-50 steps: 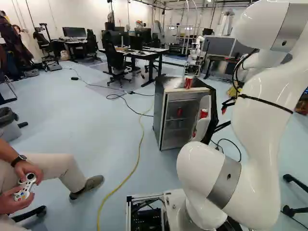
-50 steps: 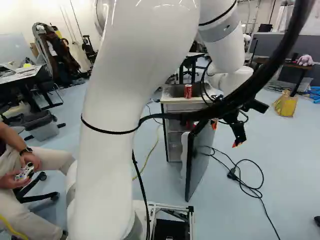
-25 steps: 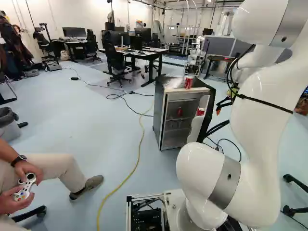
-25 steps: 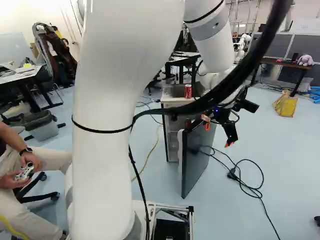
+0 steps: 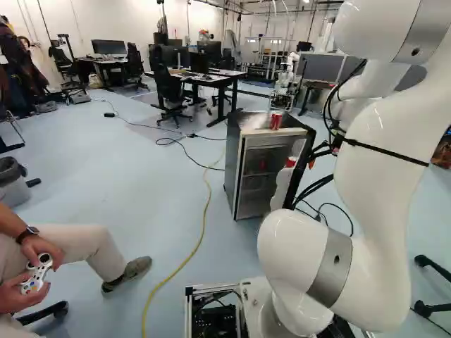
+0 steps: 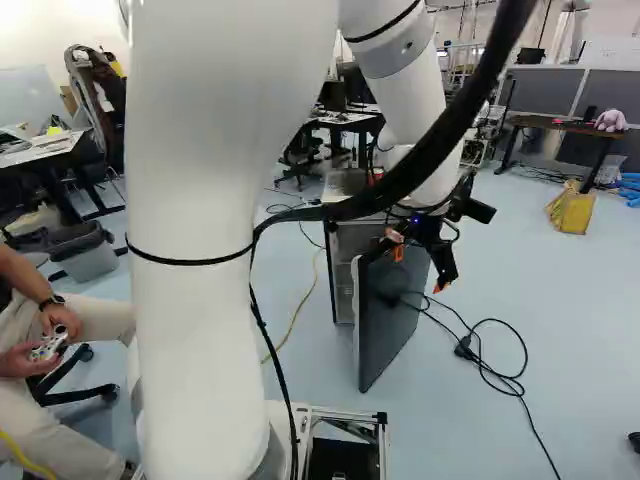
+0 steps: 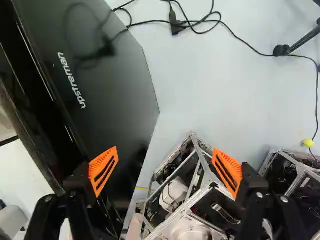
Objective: Grab a drink from the fridge
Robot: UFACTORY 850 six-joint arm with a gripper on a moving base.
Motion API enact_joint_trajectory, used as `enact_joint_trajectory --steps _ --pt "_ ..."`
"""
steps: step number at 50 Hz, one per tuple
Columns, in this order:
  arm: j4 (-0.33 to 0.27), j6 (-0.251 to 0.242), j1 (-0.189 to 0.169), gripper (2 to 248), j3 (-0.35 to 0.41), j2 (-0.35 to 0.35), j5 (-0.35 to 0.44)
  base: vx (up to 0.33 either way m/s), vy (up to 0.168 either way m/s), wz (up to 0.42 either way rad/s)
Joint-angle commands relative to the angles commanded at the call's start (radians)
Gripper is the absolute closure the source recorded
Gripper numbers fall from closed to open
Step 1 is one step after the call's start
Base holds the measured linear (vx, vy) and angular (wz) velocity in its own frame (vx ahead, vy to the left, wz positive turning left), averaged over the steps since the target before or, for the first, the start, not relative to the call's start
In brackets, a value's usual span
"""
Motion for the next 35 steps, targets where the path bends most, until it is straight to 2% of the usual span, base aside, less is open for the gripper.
enact_joint_trajectory --steps 35 --pt "0.0 0.0 0.093 3 0.083 0.062 0.0 0.0 0.0 0.0"
